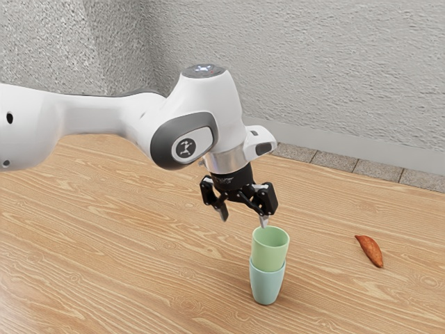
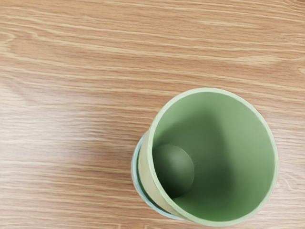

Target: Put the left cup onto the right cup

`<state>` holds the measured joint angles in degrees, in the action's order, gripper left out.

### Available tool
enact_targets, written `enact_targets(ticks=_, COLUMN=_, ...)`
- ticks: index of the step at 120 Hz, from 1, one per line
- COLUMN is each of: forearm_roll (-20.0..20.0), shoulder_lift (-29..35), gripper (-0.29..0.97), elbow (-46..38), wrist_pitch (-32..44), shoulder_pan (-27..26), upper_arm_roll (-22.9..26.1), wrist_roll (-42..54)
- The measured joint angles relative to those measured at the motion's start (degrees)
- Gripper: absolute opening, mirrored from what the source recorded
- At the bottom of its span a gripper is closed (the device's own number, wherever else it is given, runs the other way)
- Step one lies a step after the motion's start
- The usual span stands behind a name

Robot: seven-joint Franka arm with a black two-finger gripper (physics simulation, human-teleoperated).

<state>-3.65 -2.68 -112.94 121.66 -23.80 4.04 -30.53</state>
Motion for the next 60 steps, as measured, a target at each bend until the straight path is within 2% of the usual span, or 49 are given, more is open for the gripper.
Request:
enact_targets(ticks=35, forearm_roll=1.04, shoulder_lift=0.32, gripper=0.67, elbow=0.53, wrist_pitch=-0.86, shoulder_pan=0.10, upper_arm_roll=-0.06, wrist_roll=-0.22)
enact_targets(ticks=48, forearm_roll=3.78, shoulder_lift=1.71, gripper=0.67, elbow=6.07, wrist_pitch=-6.40, shoulder_pan=-0.39, upper_arm_roll=-0.72, wrist_roll=1.63)
enact_targets(ticks=60, forearm_roll=5.27, shoulder_lift=2.24, gripper=0.68, elbow=14.92, wrist_pitch=-13.67, shoulder_pan=-0.48, upper_arm_roll=-1.09, wrist_roll=6.68)
